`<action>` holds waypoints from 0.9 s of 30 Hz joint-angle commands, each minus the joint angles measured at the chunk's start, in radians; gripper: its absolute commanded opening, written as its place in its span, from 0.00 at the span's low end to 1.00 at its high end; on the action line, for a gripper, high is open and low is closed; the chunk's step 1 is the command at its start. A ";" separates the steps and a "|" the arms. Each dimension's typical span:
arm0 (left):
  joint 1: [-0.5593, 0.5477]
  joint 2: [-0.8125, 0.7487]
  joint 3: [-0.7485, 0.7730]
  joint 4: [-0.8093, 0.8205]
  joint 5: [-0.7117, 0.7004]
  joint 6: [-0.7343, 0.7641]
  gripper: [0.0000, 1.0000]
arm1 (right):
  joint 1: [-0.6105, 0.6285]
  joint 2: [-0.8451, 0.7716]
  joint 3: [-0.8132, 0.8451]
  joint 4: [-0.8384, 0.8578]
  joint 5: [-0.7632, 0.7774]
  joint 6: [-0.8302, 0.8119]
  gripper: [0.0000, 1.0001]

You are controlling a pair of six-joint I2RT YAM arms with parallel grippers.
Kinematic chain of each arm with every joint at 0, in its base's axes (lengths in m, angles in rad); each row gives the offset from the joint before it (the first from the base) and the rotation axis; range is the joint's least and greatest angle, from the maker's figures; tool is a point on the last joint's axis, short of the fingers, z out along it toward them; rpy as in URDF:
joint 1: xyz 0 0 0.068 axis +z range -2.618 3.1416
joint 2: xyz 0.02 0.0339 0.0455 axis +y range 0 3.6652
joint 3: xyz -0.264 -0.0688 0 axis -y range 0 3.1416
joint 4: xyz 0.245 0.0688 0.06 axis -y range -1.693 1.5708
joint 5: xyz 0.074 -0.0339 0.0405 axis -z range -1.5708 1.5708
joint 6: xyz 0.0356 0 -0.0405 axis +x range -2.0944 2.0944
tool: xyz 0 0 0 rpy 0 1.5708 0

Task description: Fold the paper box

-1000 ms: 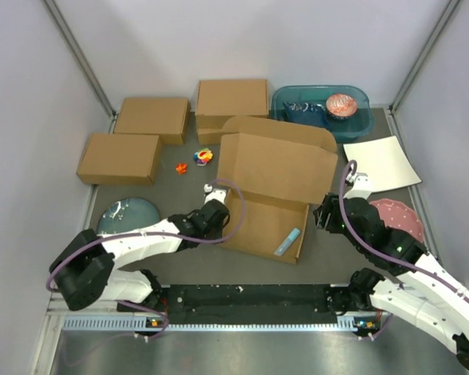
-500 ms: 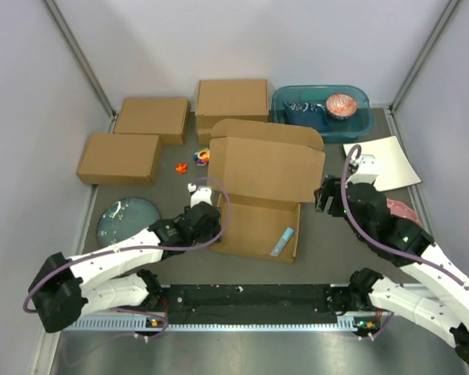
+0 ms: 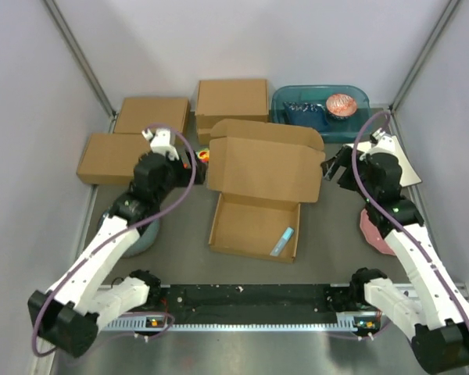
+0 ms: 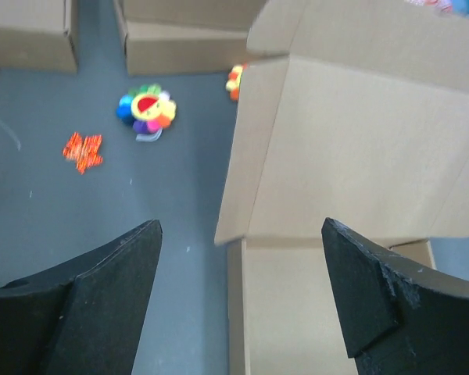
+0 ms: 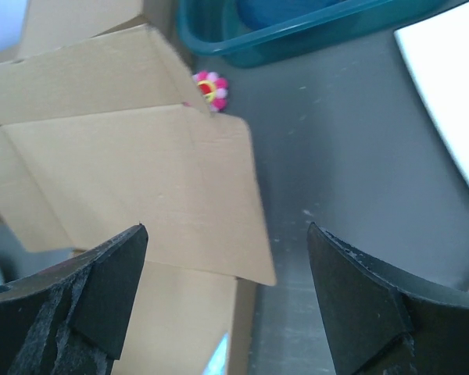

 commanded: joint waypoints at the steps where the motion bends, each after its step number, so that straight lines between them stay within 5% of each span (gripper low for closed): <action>1: 0.154 0.176 0.163 0.090 0.397 0.142 0.88 | -0.015 0.038 -0.009 0.188 -0.180 0.049 0.84; 8: 0.199 0.331 0.231 0.144 0.519 0.251 0.88 | -0.015 0.110 0.005 0.182 -0.171 0.026 0.84; 21: 0.212 0.622 0.419 -0.031 0.450 0.316 0.82 | -0.015 0.061 0.023 0.061 -0.140 -0.025 0.83; 27: 0.211 0.687 0.460 -0.074 0.518 0.322 0.71 | -0.015 0.012 0.008 0.019 -0.161 -0.029 0.83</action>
